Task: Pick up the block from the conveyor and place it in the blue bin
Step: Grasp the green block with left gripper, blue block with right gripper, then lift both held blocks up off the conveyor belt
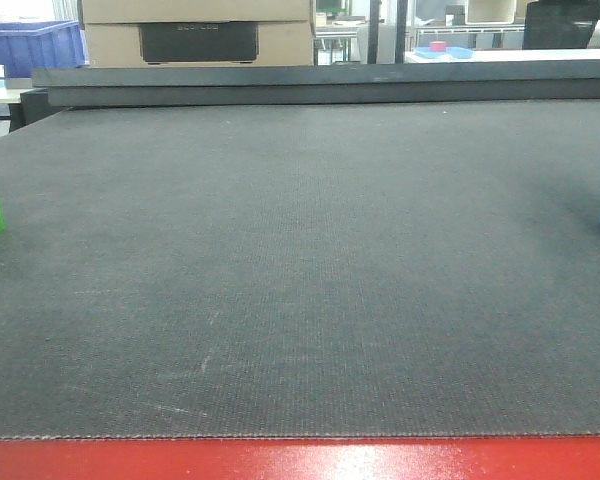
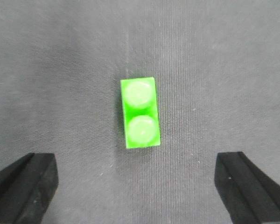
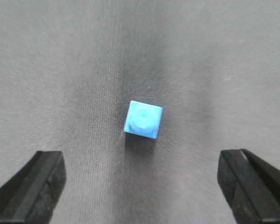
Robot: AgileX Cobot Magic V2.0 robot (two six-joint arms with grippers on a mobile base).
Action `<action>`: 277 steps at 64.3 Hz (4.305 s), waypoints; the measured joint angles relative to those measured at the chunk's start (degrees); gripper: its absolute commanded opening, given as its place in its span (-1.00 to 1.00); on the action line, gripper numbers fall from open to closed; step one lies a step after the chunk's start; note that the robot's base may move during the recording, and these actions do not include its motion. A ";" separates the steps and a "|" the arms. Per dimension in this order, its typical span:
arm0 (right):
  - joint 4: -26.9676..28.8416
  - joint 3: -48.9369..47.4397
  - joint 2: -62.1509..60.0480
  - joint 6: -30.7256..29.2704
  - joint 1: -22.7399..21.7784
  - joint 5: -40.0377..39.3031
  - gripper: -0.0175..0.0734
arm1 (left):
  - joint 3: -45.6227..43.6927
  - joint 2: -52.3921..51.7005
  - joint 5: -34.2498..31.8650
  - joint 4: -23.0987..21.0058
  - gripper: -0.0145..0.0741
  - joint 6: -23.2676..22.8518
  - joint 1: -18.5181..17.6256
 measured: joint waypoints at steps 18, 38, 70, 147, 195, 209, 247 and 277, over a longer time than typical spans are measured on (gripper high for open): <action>1.46 -0.05 9.30 1.13 0.00 -2.90 0.62 | 0.00 5.94 -0.99 -0.34 0.64 0.50 0.00; 1.44 -0.05 15.91 2.17 0.00 -6.13 0.62 | 0.00 8.16 -3.08 -0.71 0.64 0.63 0.00; 1.44 -0.05 17.37 2.45 0.00 -7.13 0.61 | -0.08 13.20 -6.45 -0.96 0.64 0.63 0.00; 1.44 15.30 -4.34 2.45 6.25 -10.75 -0.95 | 10.07 -1.85 -7.33 -2.34 -0.92 0.81 -3.96; 1.44 26.80 -42.76 2.55 17.17 -15.72 -0.95 | 16.39 -38.45 -8.65 -0.87 -0.92 0.81 -8.83; 1.03 22.62 -50.67 2.55 17.17 -14.88 -0.95 | 16.39 -45.68 -9.06 -0.63 -0.92 0.81 -8.83; -1.38 12.16 -51.43 2.55 17.17 -6.91 -0.95 | 16.39 -54.40 -12.60 -0.76 -0.92 0.81 -8.83; -1.38 12.16 -51.43 2.55 17.17 -6.75 -0.95 | 16.39 -54.40 -12.60 -0.76 -0.92 0.81 -8.83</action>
